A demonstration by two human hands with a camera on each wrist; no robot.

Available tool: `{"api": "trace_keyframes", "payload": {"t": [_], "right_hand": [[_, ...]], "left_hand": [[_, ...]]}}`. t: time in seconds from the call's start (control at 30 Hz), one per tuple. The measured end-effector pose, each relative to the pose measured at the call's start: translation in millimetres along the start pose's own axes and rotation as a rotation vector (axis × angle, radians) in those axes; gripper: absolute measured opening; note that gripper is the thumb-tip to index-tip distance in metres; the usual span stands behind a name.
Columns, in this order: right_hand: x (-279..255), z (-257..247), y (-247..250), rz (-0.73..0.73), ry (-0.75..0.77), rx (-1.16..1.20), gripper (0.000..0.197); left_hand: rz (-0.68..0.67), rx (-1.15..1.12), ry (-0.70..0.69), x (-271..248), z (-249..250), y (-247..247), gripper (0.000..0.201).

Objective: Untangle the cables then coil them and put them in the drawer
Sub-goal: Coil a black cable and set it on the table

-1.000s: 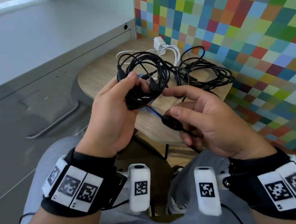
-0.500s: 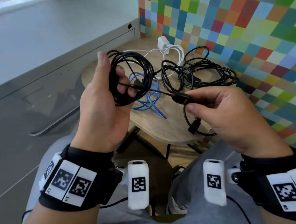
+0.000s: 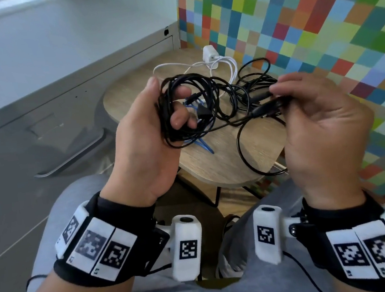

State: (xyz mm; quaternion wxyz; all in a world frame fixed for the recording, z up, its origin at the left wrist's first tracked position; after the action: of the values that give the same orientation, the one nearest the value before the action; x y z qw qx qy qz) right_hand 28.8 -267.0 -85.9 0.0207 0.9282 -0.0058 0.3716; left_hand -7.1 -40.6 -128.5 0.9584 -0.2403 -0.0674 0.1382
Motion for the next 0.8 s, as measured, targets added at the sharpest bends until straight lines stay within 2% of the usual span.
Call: {"api": "trace_keyframes", "payload": {"t": [0.1, 0.23, 0.47, 0.57, 0.67, 0.73, 0.8], "right_hand": [[-2, -15, 1, 0.037, 0.1, 0.078, 0.029], [-7, -35, -13, -0.003, 0.173, 0.218, 0.028], [-21, -38, -40, -0.289, 0.21, -0.016, 0.022], [-25, -29, -50, -0.391, 0.234, -0.191, 0.03], [-26, -20, -57, -0.449, 0.197, -0.314, 0.04], [-29, -23, -58, -0.421, 0.206, -0.291, 0.042], [-29, -31, -52, -0.327, 0.234, -0.199, 0.039]], "left_hand": [[-0.009, 0.068, 0.038, -4, -7, -5, 0.041], [-0.034, 0.183, 0.069, -8, -16, -11, 0.039], [-0.089, 0.314, 0.012, -14, -19, -23, 0.04], [-0.091, 0.318, 0.005, -15, -19, -25, 0.044], [-0.04, 0.312, -0.003, -14, -18, -19, 0.035], [-0.036, 0.304, -0.007, -14, -16, -19, 0.034], [-0.029, 0.271, 0.011, -14, -15, -19, 0.035]]}}
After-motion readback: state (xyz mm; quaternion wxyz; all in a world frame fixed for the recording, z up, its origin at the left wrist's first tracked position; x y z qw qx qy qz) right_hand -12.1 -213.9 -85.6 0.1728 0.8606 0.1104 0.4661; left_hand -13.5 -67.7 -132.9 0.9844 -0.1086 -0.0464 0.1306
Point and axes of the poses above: each hand's wrist, its own x-axis towards the middle knuckle, its own y-axis out of the back of the hand, z = x × y, the point moved 9 cm from there along x, towards the middle knuckle, and after that the axes turned 9 degrees about x, right-handed, at the moved point
